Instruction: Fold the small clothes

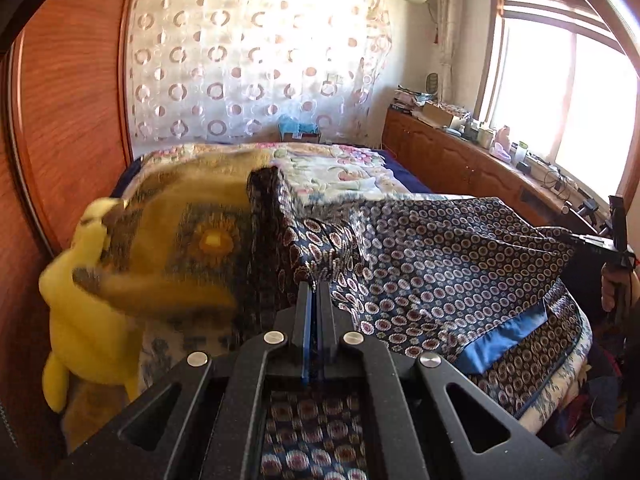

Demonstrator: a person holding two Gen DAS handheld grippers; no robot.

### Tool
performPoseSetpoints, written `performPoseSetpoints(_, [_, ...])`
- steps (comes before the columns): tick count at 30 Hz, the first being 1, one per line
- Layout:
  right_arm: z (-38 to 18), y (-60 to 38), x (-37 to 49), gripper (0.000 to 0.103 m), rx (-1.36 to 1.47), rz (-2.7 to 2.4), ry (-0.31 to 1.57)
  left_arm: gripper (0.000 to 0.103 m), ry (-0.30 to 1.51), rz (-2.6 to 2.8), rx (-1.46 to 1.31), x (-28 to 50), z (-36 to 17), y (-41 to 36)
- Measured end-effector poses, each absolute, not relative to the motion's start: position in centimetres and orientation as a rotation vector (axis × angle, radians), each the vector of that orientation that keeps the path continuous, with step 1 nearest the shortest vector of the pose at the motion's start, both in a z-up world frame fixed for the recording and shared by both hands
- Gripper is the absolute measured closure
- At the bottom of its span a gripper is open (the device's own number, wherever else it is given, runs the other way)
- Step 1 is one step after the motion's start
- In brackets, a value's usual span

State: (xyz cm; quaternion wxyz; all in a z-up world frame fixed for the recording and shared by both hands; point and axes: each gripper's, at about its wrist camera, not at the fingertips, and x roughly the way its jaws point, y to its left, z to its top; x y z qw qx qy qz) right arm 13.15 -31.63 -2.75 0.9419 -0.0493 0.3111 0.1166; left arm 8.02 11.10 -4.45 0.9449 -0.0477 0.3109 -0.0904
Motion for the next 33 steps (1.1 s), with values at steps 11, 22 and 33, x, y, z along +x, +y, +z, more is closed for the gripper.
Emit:
performPoseSetpoints(11, [-3.0, -32.8, 10.8, 0.102, -0.085, 0.228, 0.643, 0.1, 0.669, -0.15, -0.185, 5.3, -7.2, 13.6])
performPoseSetpoints(22, [-4.4, -32.1, 10.1, 0.102, -0.112, 0.201, 0.698, 0.1, 0.744, -0.099, -0.142, 4.8, -9.9, 14.2])
performPoseSetpoints(33, [-3.8, -30.5, 11.2, 0.1, -0.12, 0.197, 0.684, 0.1, 0.769, -0.074, -0.129, 4.1, -11.3, 14.0])
